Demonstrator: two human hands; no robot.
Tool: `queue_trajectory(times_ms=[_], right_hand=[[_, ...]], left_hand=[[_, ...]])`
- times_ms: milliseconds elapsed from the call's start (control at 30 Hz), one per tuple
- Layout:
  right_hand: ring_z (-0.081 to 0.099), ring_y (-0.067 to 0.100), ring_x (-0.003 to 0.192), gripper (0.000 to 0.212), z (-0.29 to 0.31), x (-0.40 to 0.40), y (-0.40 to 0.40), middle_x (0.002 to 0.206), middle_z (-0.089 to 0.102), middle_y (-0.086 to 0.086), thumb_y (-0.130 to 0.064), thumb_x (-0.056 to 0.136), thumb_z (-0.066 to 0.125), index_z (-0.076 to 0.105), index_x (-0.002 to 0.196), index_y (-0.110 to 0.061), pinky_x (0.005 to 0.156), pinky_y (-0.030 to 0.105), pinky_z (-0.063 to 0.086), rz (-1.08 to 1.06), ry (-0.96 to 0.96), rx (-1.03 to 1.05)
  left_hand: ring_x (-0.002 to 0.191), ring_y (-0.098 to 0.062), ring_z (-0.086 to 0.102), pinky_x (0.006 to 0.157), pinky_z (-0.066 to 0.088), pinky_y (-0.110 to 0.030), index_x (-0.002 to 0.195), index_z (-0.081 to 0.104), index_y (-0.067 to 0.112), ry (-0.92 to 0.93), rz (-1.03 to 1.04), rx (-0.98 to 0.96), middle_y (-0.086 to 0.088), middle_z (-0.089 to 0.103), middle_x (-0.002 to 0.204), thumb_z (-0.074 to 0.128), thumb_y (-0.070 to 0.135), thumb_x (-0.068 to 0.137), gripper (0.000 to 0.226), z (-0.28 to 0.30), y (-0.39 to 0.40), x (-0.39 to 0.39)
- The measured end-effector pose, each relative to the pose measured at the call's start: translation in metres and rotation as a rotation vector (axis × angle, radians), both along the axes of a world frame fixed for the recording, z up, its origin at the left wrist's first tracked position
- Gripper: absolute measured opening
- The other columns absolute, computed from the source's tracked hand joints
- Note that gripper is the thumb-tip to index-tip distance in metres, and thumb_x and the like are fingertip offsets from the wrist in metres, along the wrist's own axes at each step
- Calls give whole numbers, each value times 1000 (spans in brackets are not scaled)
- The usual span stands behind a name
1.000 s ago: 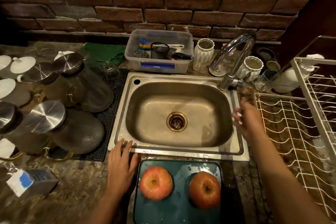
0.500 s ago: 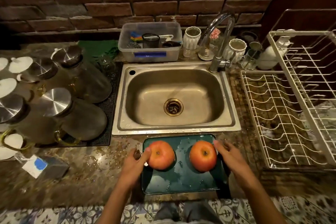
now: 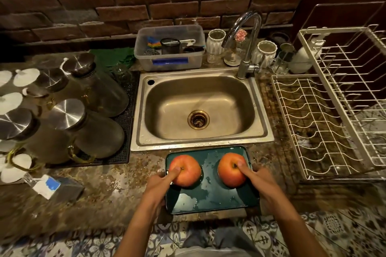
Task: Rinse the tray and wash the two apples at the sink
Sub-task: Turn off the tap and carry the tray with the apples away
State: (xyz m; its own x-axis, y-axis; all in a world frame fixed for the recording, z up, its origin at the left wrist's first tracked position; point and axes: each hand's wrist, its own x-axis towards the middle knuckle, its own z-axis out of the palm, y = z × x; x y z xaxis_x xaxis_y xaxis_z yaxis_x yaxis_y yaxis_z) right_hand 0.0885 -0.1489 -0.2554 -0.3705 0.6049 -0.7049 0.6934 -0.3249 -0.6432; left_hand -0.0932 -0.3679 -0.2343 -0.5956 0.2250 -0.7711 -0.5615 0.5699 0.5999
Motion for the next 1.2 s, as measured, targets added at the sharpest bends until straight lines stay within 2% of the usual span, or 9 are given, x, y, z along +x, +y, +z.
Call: queue_trajectory(times_ms=[133,267,433,533,700,833,967,1133,1200], right_hand=[[61,23,103,80,1,-3,-3,111,67,14,-59,69,76,63,121,0,72,28,44,-70,35,-2],[61,22,102,71,3,-4,-5,110,68,15,-53,74,79,65,120,-1,77,30,46,-107,46,-9],[61,19,93,50,16,-10,-2,105,69,15,-49,78,77,67,102,-5,89,36,48,-106,72,-8],[61,24,107,74,25,-14,4,112,67,13,-58,70,80,65,119,-5,99,42,50,-100,107,-3],[59,21,82,52,54,-25,19,89,67,18,-47,79,77,71,93,2,70,32,43,-112,153,25],[58,20,79,44,83,-36,33,85,64,13,-45,82,76,67,83,-2,68,31,45,-133,190,44],[53,15,69,40,114,-47,53,76,58,8,-40,84,76,59,69,-6,56,25,37,-163,232,102],[50,17,67,45,154,-61,76,76,57,8,-48,80,78,61,72,-7,56,28,35,-198,250,133],[51,18,68,47,172,-66,84,76,58,7,-50,78,78,63,76,-6,58,28,36,-212,272,148]], left_hand=[[112,-28,54,105,46,-50,142,54,8,46,28,11,-16,62,129,76,48,82,76,1,-3,4],[123,-32,53,108,45,-52,144,52,8,50,49,25,-17,58,137,79,47,79,80,3,-2,5],[106,-29,61,96,52,-44,129,62,5,44,74,0,-15,67,115,82,43,77,68,11,1,2],[99,-25,61,90,51,-42,117,66,9,73,75,-11,-13,68,108,83,45,75,58,22,7,-6],[93,-25,59,86,50,-43,104,69,4,103,46,20,-14,67,103,79,48,77,52,48,23,-23],[85,-27,61,77,48,-40,83,70,5,101,43,63,-13,69,88,81,52,75,48,70,40,-33],[63,-20,52,58,37,-29,85,70,1,137,32,94,-7,57,69,79,48,78,48,100,60,-44],[93,-32,62,92,52,-45,74,63,9,190,-41,143,-10,63,86,81,54,73,49,144,85,-63],[98,-32,59,92,50,-46,75,57,12,200,-51,171,-9,60,88,78,51,77,44,164,96,-69]])
